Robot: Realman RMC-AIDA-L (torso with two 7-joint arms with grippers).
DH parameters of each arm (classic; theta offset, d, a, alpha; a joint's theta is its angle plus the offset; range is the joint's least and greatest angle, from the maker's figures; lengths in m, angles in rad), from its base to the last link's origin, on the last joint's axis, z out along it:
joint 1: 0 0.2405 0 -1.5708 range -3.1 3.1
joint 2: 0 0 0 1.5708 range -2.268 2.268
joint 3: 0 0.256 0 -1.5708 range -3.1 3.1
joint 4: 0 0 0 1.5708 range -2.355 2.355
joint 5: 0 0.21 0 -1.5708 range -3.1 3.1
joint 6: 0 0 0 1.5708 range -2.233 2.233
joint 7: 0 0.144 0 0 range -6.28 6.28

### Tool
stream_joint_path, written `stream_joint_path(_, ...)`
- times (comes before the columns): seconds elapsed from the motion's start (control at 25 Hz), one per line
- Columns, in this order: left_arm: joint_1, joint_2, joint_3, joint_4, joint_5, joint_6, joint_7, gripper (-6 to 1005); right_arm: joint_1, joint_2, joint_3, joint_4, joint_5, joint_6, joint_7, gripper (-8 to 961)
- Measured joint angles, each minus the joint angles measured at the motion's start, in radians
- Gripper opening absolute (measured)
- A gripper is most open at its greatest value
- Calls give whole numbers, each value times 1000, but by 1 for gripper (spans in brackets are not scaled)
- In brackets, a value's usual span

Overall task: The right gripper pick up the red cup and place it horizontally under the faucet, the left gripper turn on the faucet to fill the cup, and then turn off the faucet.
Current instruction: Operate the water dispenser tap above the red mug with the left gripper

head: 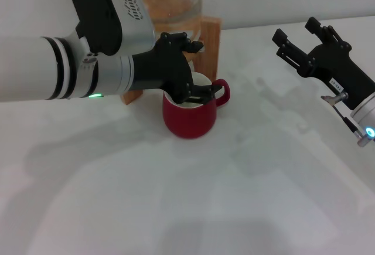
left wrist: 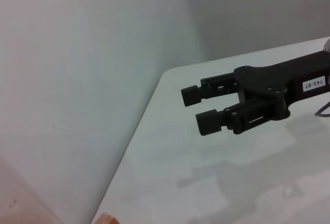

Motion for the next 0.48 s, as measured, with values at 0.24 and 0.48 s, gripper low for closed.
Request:
stream_joint_path(0.24, 1, 0, 0, 0, 14, 1, 0, 842, 0, 0, 0, 0, 0, -4, 1, 872)
stream_joint_path(0.48, -4, 0, 0, -1, 22, 2, 0, 841, 0, 0, 0, 0, 0, -4, 2, 873)
